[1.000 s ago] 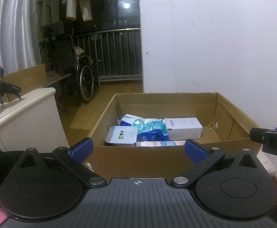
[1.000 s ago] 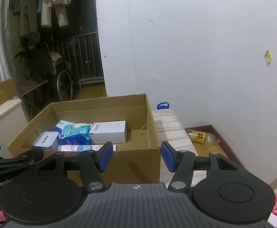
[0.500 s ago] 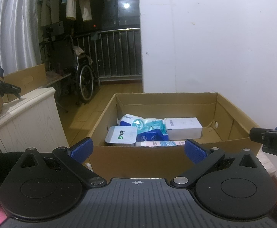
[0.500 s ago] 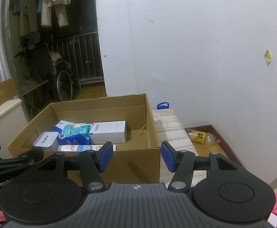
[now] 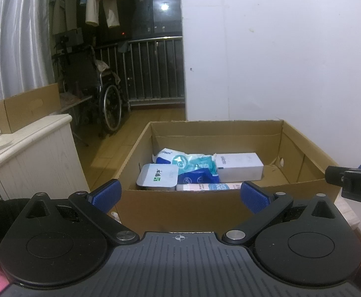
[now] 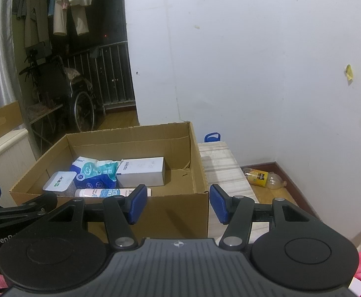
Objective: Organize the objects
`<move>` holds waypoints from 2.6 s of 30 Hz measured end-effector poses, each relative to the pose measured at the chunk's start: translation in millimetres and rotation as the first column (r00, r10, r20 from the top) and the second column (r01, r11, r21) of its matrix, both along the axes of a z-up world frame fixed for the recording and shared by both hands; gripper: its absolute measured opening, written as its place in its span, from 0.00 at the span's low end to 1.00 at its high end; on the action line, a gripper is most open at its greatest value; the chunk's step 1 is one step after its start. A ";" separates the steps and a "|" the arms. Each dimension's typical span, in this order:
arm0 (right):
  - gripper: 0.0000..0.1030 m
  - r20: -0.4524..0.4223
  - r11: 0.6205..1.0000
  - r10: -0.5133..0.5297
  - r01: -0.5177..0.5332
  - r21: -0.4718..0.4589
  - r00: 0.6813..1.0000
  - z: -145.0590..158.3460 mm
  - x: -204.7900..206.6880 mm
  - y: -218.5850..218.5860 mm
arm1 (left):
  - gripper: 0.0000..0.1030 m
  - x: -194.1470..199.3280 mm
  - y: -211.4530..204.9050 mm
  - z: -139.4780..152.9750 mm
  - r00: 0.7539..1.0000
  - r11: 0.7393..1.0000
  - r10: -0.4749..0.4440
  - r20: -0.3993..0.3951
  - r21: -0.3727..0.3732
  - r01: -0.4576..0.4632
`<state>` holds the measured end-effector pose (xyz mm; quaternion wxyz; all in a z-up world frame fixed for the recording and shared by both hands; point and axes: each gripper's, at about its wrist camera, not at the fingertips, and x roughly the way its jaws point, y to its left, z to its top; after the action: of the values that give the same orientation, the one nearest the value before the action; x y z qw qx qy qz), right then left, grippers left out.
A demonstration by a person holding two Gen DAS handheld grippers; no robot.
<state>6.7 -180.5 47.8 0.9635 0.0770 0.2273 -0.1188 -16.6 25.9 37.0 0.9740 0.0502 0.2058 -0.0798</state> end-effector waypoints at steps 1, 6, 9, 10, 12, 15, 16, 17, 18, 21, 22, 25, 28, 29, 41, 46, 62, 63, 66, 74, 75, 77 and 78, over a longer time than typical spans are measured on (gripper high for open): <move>0.57 -0.002 1.000 0.001 -0.001 0.000 1.000 0.0 -0.5 0.0 | 1.00 -0.1 0.2 0.1 1.000 1.000 0.000 0.000 0.000 0.000; 0.57 -0.001 1.000 0.001 -0.001 0.000 1.000 -0.1 -0.9 -0.2 | 1.00 0.1 0.0 0.0 1.000 1.000 -0.001 0.000 0.000 0.001; 0.57 -0.001 1.000 0.001 -0.001 0.001 1.000 0.0 -0.1 -0.6 | 1.00 0.2 -0.6 -0.4 1.000 1.000 -0.001 -0.001 0.000 0.001; 0.57 -0.001 1.000 0.001 -0.001 0.001 1.000 0.1 -0.2 -0.5 | 1.00 0.2 -0.5 -0.3 1.000 1.000 -0.001 -0.001 0.000 0.001; 0.57 -0.001 1.000 0.001 -0.001 0.001 1.000 0.1 -0.1 -0.6 | 1.00 0.3 -0.5 -0.4 1.000 1.000 -0.001 -0.002 0.000 0.001; 0.57 -0.002 1.000 0.001 -0.001 0.001 1.000 0.1 -0.9 -0.4 | 1.00 0.2 -0.3 -0.3 1.000 1.000 -0.001 -0.001 0.000 0.001; 0.57 -0.001 1.000 0.001 -0.001 0.001 1.000 0.2 -0.2 -0.4 | 1.00 0.4 -0.8 -0.7 1.000 1.000 -0.002 -0.003 0.001 0.002; 0.57 -0.001 1.000 0.000 0.000 0.001 1.000 0.3 -0.6 -0.4 | 1.00 0.7 -1.3 -1.1 1.000 1.000 -0.003 -0.004 0.001 0.003; 0.57 0.000 1.000 0.000 0.000 0.001 1.000 0.3 -1.1 -0.4 | 1.00 0.9 -1.5 -1.4 1.000 1.000 -0.004 -0.005 0.001 0.004; 0.57 -0.001 1.000 0.000 0.000 0.002 1.000 0.3 0.1 -0.9 | 1.00 1.1 -2.7 -2.1 1.000 1.000 -0.004 -0.006 0.000 0.004; 0.57 -0.002 1.000 0.000 0.000 0.002 1.000 0.3 0.1 -1.0 | 1.00 0.8 -2.0 -1.9 1.000 1.000 -0.004 -0.005 0.000 0.004; 0.58 -0.002 1.000 0.000 0.000 0.002 1.000 0.3 0.2 -1.0 | 1.00 0.8 -2.0 -2.1 1.000 1.000 -0.004 -0.004 -0.002 0.004; 0.61 0.000 1.000 -0.001 0.001 0.002 1.000 0.4 0.1 -1.1 | 1.00 1.4 -2.5 -2.9 1.000 1.000 -0.005 -0.004 0.000 0.005; 0.61 0.001 1.000 -0.001 0.001 0.002 1.000 0.4 -0.5 -0.7 | 1.00 1.4 -3.3 -3.3 1.000 1.000 -0.006 -0.004 0.001 0.006; 0.61 0.000 1.000 -0.002 0.002 0.003 1.000 0.7 1.9 -2.3 | 1.00 1.2 -2.8 -2.7 1.000 1.000 -0.006 -0.003 -0.001 0.006; 0.61 0.000 1.000 -0.002 0.002 0.003 1.000 0.6 1.8 -2.3 | 1.00 1.1 -2.2 -2.5 1.000 1.000 -0.005 -0.003 -0.001 0.005; 0.61 -0.004 1.000 -0.002 0.002 0.005 1.000 0.1 1.0 -2.3 | 1.00 0.6 -1.2 -1.8 1.000 1.000 -0.005 -0.004 0.002 0.005; 0.61 -0.004 1.000 -0.001 0.001 0.004 1.000 0.0 1.6 -2.4 | 1.00 0.5 -1.3 -1.9 1.000 1.000 -0.005 -0.004 0.001 0.005; 0.61 -0.008 1.000 0.000 0.001 0.004 1.000 0.2 1.9 -2.5 | 1.00 0.6 -1.4 -1.9 1.000 1.000 -0.005 -0.004 0.000 0.005; 0.61 -0.005 1.000 -0.001 0.001 0.004 1.000 1.4 1.4 -1.9 | 1.00 0.3 -1.7 -1.9 1.000 1.000 -0.003 -0.006 0.003 0.003; 0.61 -0.005 1.000 -0.001 0.002 0.004 1.000 1.7 0.7 -1.6 | 1.00 -0.2 -2.1 -1.7 1.000 1.000 -0.003 -0.006 0.003 0.003; 0.61 -0.005 1.000 -0.001 0.001 0.004 1.000 1.6 1.2 -2.1 | 1.00 0.1 -2.0 -1.7 1.000 1.000 -0.003 -0.005 0.004 0.003; 0.61 -0.005 1.000 -0.001 0.001 0.003 1.000 1.5 1.6 -2.2 | 1.00 0.0 -2.3 -1.9 1.000 1.000 -0.003 -0.005 0.005 0.003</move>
<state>8.3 -182.8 49.3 0.9627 0.0784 0.2301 -0.1190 -16.6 23.6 35.1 0.9733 0.0525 0.2085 -0.0810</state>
